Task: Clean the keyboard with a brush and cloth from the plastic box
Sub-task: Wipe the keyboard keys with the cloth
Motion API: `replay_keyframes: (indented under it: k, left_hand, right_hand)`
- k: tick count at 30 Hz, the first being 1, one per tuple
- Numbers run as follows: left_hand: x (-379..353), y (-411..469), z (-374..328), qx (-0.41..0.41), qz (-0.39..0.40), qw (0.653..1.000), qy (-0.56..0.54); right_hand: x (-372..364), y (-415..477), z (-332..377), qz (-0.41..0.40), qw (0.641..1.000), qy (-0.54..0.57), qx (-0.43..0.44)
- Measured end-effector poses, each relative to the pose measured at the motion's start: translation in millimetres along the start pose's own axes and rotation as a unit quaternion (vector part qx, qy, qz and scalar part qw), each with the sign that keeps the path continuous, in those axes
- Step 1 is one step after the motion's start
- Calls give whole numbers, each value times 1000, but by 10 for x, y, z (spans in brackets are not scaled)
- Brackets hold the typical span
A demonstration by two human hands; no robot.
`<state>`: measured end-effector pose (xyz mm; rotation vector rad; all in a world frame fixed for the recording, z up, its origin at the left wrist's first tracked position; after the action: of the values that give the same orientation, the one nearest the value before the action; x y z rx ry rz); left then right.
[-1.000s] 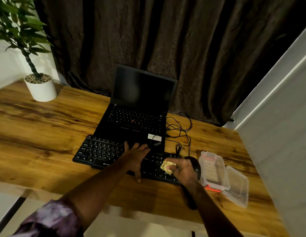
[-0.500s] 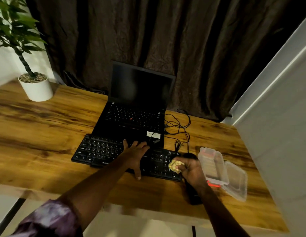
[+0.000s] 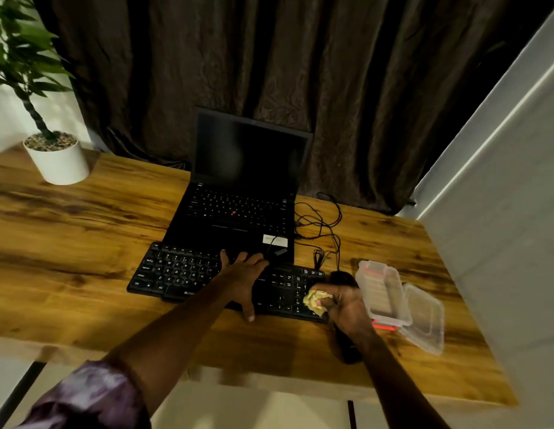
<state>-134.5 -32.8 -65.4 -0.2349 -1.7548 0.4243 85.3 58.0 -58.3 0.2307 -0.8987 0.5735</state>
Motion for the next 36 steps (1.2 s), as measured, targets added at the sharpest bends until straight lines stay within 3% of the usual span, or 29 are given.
replay_keyframes:
  k: [4, 8, 14, 21, 29, 36]
  left_hand:
    - [-1, 12, 7, 1, 0, 1000, 8]
    - [-7, 12, 16, 0, -3, 1000, 10]
    - [-2, -14, 11, -3, -4, 1000, -3]
    - [5, -21, 8, -4, -2, 1000, 13]
    - [-5, -5, 20, -6, -1, 1000, -3]
    - [6, -1, 19, -3, 0, 1000, 4]
  right_hand:
    - [-249, 25, 334, 37, 998, 17, 42]
    - [-208, 36, 209, 57, 998, 13, 1]
    - [56, -72, -24, -3, 1000, 2, -19]
    - [-241, -109, 439, 35, 999, 22, 20]
    - [-23, -222, 78, 35, 999, -12, -27]
    - [-297, -189, 541, 54, 998, -14, 26]
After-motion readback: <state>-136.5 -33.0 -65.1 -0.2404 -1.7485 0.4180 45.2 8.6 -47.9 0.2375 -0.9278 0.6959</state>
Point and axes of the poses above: each hand's wrist, its own y-axis towards the middle knuckle, its own x-axis out of the back of the hand, z = x × y, the point moved 9 cm from there along y, towards the middle knuckle, and after that the axes turned 1 degree about z, right-handed, at the moved point
